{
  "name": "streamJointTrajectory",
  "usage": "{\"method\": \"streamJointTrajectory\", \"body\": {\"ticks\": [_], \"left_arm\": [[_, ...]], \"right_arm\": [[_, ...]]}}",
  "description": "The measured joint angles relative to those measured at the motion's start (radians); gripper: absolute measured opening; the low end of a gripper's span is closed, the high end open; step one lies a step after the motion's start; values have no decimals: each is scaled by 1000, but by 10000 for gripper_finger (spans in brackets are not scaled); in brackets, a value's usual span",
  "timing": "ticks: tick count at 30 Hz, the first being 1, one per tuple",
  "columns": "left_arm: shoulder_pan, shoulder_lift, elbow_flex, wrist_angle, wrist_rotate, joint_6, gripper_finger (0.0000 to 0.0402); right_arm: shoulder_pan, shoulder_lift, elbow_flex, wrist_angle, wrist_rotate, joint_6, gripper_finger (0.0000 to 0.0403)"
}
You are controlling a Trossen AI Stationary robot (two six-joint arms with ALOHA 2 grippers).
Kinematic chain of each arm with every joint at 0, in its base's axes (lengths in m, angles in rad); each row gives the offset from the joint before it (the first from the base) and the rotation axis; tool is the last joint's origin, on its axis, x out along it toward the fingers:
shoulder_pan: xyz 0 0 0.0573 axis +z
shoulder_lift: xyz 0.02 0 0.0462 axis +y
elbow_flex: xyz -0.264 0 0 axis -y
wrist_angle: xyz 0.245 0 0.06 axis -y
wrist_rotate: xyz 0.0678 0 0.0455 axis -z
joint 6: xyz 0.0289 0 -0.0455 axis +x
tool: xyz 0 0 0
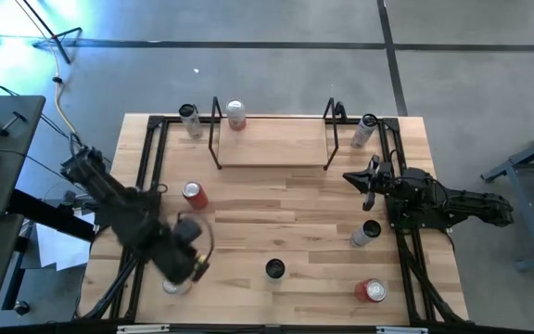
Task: Place canned beverage on shelf
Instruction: Put the pink white soda can on the shelf aligned with the other pink white soda can
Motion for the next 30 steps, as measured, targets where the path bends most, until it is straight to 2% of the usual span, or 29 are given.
{"method": "streamJointTrajectory", "body": {"ticks": [4,6,11,14,18,26,30], "left_arm": [[-116,74,0,-6,56,-248,0],[-157,112,9,-1,63,-323,0],[-204,192,99,-3,64,-402,3],[-205,222,153,-6,76,-418,23],[-193,241,181,-18,88,-455,76],[-163,254,182,-79,201,-464,231],[-166,254,182,-134,201,-469,273]], "right_arm": [[0,0,0,0,0,0,0],[0,0,0,0,0,0,0],[0,0,0,0,0,0,0],[0,0,0,0,0,0,0],[0,0,0,0,0,0,0],[0,0,0,0,0,0,0],[0,0,0,0,0,0,0]]}}
